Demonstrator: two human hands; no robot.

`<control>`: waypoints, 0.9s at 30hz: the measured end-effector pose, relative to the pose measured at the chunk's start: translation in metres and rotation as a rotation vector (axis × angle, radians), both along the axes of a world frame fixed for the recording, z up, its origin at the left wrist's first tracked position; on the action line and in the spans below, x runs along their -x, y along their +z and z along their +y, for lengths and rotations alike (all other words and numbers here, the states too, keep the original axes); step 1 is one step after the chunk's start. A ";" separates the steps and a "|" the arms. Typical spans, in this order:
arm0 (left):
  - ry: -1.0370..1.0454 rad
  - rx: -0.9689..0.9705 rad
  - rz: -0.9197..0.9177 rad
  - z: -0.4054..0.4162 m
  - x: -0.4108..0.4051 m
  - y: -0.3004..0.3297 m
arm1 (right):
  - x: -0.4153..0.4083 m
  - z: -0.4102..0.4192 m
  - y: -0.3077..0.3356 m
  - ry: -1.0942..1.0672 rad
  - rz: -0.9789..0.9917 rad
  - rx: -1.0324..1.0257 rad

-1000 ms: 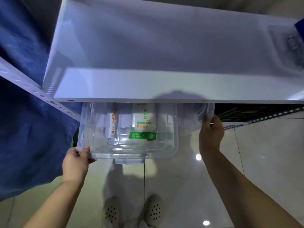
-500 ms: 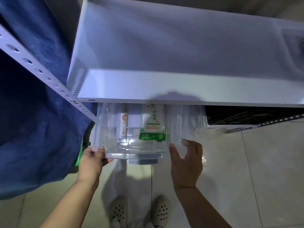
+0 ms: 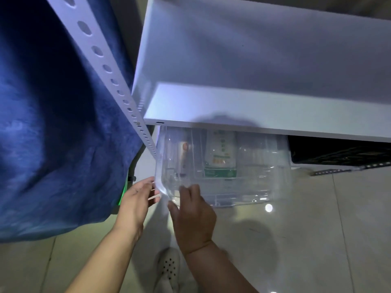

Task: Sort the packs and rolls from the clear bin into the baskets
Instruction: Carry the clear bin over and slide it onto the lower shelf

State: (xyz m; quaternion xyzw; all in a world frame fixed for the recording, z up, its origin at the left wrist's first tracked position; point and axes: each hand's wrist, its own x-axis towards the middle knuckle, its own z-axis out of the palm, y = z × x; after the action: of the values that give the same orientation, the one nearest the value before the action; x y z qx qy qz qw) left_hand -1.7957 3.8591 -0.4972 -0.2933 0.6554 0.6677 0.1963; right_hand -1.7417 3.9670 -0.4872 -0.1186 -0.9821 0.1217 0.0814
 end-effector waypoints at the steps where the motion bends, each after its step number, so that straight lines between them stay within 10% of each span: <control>1: -0.007 -0.017 -0.007 -0.003 0.000 0.001 | 0.005 -0.008 -0.001 0.002 -0.014 0.004; 11: -0.153 -0.106 0.011 -0.013 -0.003 0.007 | 0.005 0.009 -0.004 0.070 0.097 0.164; 19: -0.093 -0.192 -0.077 0.010 -0.010 0.002 | -0.023 0.136 -0.008 -0.906 0.247 0.554; 27: 0.068 -0.184 0.007 0.029 -0.005 0.006 | -0.001 0.176 -0.001 -1.097 0.183 1.301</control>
State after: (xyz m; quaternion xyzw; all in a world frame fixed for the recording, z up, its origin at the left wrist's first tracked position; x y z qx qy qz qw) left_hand -1.7908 3.8879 -0.4911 -0.2940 0.5815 0.7324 0.1974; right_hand -1.7404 4.1427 -0.4883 -0.5898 -0.5101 0.6137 0.1237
